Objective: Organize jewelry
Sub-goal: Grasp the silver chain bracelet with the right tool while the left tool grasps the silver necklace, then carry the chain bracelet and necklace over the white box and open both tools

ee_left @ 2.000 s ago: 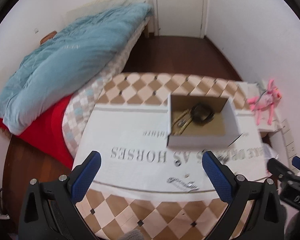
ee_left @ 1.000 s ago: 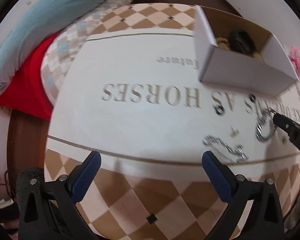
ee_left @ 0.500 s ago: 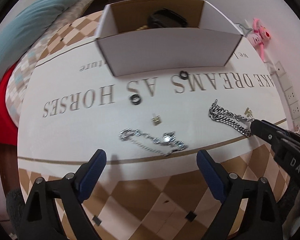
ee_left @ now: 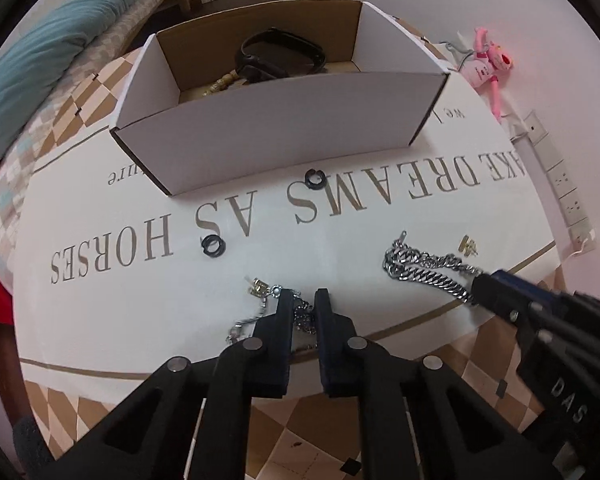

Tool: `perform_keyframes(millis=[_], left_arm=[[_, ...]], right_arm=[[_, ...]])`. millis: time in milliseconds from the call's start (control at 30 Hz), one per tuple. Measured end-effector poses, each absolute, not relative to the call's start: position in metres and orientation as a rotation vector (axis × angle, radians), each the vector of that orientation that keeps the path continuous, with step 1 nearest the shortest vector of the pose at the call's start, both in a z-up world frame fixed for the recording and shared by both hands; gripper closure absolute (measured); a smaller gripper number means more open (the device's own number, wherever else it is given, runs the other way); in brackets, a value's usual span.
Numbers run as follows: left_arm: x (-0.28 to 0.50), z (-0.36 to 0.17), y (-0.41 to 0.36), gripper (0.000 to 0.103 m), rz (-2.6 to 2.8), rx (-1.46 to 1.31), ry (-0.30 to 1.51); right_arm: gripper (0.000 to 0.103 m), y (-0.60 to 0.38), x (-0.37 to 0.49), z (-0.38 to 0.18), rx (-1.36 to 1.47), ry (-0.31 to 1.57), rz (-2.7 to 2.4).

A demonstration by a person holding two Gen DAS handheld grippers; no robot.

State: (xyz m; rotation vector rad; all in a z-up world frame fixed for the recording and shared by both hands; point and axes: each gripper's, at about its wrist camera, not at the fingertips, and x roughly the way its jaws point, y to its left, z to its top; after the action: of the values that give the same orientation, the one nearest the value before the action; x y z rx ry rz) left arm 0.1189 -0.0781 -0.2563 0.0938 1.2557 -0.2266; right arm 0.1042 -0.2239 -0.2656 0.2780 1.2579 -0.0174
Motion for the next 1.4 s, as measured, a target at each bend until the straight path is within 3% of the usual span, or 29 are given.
perform_keyframes(millis=[67,567,1100,1400], left_arm=[[0.119,-0.251,-0.065,0.101,-0.22,0.058,1.256],[0.095,-0.19,0.031,0.101,-0.145,-0.168,1.18],[0.15,-0.079,0.007,0.101,-0.31,-0.201,1.0],[0.227,-0.1,-0.011,0.101,-0.332,-0.168,1.073]], right_arm=[[0.089,-0.22,0.104,-0.263,0.281,1.255,-0.003],[0.089,-0.185,0.104,-0.217,0.321,1.181,0.142],[0.089,-0.176,0.143,-0.109,0.297,0.998,0.276],[0.089,-0.184,0.222,-0.101,0.204,1.017,0.251]])
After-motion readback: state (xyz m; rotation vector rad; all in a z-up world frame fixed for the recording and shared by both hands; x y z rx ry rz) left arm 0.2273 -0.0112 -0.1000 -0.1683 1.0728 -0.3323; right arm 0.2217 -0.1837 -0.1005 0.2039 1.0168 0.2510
